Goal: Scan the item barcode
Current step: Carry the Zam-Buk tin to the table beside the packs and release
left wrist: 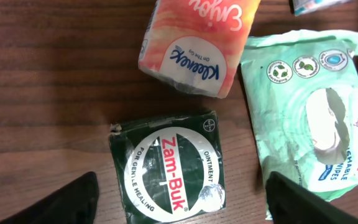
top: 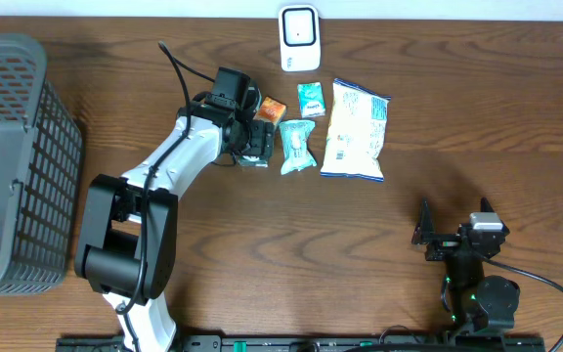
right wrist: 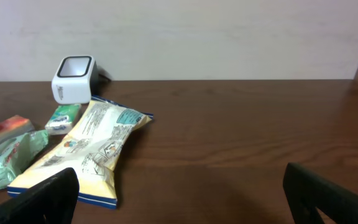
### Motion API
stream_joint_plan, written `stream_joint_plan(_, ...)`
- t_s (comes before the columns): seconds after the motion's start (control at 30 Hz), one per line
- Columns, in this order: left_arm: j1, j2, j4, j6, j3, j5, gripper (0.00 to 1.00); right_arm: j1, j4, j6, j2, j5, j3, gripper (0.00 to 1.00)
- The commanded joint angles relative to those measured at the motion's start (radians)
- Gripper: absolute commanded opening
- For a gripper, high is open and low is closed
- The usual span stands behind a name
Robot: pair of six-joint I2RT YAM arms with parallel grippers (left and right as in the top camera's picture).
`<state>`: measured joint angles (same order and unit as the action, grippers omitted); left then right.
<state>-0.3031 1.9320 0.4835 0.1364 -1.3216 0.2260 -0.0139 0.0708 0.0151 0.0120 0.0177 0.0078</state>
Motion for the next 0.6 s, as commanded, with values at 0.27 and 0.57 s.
stream_joint_plan(0.27,0.082,-0.172,0.063,-0.005,-0.093,-0.018,0.89,0.002,0.004,0.01,-0.005,-0.008,-0.002,0.99)
stream_joint_plan(0.57,0.283,-0.474,0.295,-0.005,-0.093,-0.108,0.99,0.002,0.004,0.01,-0.005,-0.008,-0.002,0.99)
